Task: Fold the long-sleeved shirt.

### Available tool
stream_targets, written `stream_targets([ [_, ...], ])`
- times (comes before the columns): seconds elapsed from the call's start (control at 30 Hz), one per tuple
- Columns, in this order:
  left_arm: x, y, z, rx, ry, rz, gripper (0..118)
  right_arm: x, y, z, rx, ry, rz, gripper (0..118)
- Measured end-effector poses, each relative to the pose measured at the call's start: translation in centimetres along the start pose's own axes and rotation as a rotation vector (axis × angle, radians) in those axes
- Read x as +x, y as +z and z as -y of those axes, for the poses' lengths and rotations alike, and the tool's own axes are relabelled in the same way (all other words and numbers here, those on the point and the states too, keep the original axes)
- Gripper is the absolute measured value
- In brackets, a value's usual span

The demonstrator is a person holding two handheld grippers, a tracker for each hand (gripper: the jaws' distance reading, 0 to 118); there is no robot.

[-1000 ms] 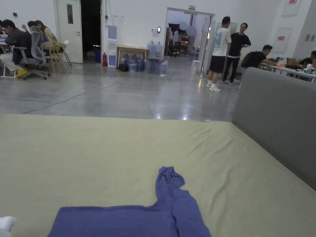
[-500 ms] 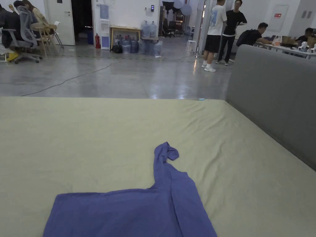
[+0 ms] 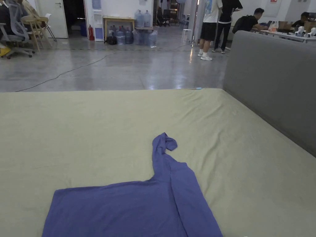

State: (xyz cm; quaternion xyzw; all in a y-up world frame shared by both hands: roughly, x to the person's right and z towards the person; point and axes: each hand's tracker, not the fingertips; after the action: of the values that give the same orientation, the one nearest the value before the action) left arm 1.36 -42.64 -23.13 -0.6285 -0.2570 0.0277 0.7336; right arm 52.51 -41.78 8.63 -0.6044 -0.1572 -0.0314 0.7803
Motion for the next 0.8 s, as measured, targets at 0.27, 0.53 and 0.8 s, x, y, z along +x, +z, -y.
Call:
stream_targets([
  [0.27,3.8,9.0,0.3,0.344,0.02,0.021,117,2.9,11.6,-1.2,0.311,-0.131,-0.098,98],
  [0.53,10.2,7.1,0.1,0.282,-0.069,0.092,0,0.0,8.9,-4.6,0.285,-0.235,-0.198,0],
  [0.8,13.1,5.9,-5.7,0.304,-0.103,0.178,0,3.6,2.8,-28.4,0.307,-0.247,-0.366,118],
])
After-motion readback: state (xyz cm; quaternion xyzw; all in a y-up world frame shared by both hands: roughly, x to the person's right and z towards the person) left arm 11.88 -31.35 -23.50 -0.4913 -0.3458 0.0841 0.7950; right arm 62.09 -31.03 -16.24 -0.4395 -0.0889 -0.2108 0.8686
